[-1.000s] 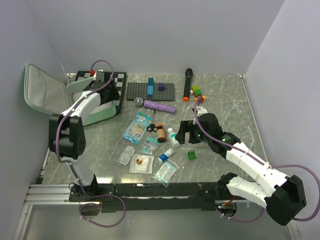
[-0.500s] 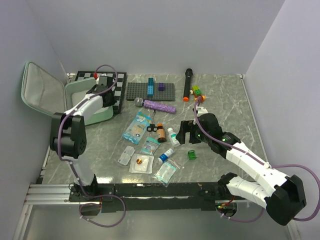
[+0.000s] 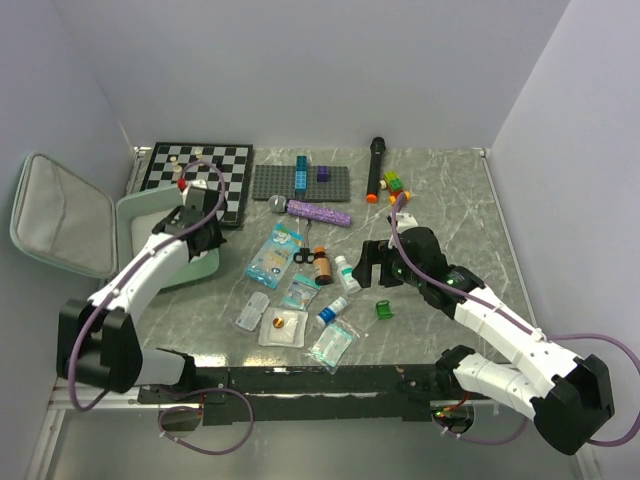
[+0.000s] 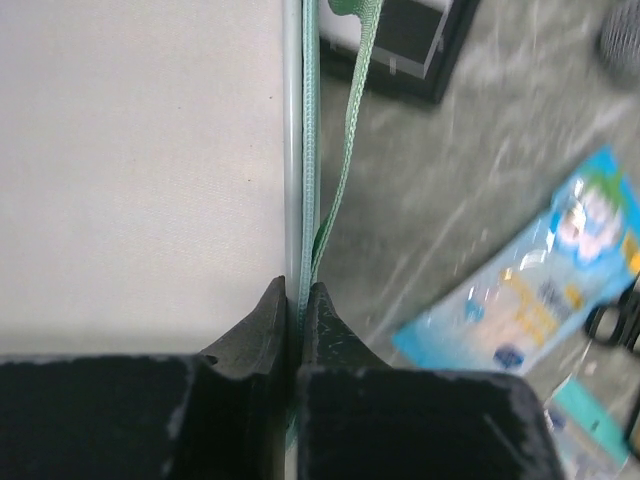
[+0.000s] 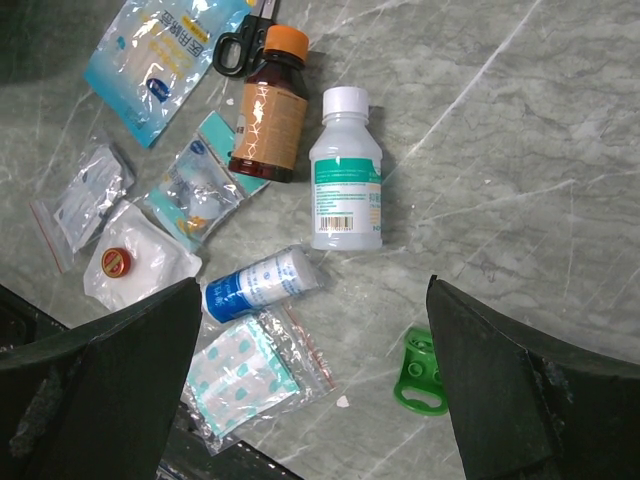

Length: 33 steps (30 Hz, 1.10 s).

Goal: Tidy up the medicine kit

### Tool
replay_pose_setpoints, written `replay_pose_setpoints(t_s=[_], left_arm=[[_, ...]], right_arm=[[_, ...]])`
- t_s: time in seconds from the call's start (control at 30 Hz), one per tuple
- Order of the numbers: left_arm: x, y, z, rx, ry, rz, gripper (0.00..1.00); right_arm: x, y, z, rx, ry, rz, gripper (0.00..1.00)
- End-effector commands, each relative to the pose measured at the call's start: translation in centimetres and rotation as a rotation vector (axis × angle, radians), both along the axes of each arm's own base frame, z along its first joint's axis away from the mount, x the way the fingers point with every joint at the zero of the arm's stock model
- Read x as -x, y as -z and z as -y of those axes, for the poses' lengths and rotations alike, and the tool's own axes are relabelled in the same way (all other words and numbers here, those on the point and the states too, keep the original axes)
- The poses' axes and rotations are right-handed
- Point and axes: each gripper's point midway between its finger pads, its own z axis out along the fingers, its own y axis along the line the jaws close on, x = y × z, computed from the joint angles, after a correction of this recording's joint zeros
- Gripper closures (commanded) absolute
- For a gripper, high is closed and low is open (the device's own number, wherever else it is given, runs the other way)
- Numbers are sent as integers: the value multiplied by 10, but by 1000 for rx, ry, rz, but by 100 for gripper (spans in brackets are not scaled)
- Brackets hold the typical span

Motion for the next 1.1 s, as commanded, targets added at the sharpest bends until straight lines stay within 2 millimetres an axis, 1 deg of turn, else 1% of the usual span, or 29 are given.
replay_pose_setpoints(t_s=[0.0, 0.07, 0.1, 0.2, 0.3, 0.4, 0.5, 0.57, 0.67, 0.9, 0.97, 1.07], left_arm=[[29, -4, -9, -124, 11, -9, 99], [42, 5, -7, -126, 31, -47, 99], [45, 6, -5, -113, 30, -48, 99], [49, 6, 6, -86, 83, -50, 99], [51, 16, 13, -72, 110, -99, 99], [57, 34, 29, -25, 162, -174, 99], [65, 41, 48, 9, 190, -211, 99], [72, 43, 59, 34, 193, -225, 99], [85, 48, 69, 38, 171, -246, 99], [112, 67, 81, 46, 151, -320, 99], [115, 64, 79, 16, 130, -311, 99], [111, 44, 70, -11, 76, -251, 99]], right_arm=[[-3, -16, -4, -35, 1, 47, 0], [-3, -15, -4, -38, 2, 48, 0], [-3, -14, -4, -39, 0, 45, 0], [-2, -13, -6, -45, -2, 34, 0], [-1, -13, -7, -52, -2, 27, 0], [0, -13, -6, -55, -1, 23, 0], [2, -11, -4, -46, 4, 16, 0], [2, -11, -3, -45, 7, 14, 0], [3, -11, -4, -51, 6, 10, 0], [4, -8, -7, -58, 0, -6, 0], [5, -6, -6, -57, 1, -6, 0], [5, -5, -6, -58, 1, -9, 0]])
